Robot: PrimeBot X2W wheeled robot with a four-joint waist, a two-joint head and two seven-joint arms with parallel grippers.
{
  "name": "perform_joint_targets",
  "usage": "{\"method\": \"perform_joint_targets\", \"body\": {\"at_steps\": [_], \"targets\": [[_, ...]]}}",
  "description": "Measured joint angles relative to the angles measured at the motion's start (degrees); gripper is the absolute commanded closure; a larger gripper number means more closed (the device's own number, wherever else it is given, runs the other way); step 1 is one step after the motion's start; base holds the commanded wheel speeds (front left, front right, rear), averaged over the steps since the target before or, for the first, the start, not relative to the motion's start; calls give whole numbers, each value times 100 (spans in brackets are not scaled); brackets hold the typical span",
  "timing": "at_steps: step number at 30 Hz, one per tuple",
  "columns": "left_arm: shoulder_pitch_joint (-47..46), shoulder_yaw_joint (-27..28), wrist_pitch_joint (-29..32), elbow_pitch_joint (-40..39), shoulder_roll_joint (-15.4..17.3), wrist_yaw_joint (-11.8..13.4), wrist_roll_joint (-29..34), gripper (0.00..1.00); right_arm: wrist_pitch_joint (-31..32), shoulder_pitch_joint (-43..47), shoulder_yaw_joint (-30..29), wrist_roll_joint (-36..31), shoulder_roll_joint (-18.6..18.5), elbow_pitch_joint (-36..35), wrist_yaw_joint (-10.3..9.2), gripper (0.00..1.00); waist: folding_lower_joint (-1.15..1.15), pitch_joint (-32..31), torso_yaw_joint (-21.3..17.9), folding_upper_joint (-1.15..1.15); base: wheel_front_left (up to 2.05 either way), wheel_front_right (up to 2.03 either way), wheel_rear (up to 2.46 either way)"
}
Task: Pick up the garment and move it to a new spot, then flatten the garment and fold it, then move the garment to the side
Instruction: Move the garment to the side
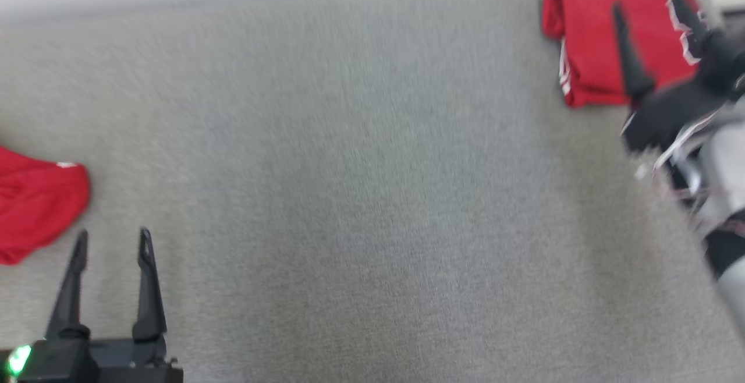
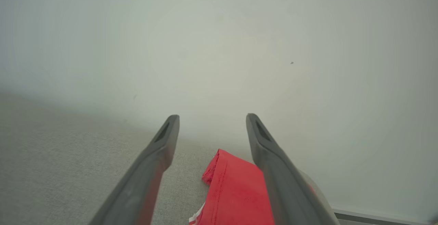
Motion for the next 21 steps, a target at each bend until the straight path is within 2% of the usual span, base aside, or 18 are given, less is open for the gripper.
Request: {"method": "perform_joint_targets", "body": {"at_steps": [4, 12, 21], "targets": [[203, -43, -13, 250, -74, 8, -74, 0, 5, 868, -264, 79, 216, -452, 0, 0, 0, -504, 86, 0, 0, 0, 0], [464, -76, -21, 531, -170, 43, -169, 0, 265, 2402, -1176, 18, 754, -1532, 0, 0, 0, -1376, 266, 0, 0, 0, 0], [541, -40, -9, 682, -142, 119, -193, 0, 595, 3605, -1835, -215, 1382, -2517, 0, 0, 1, -1815, 470, 0, 0, 0, 0]]}}
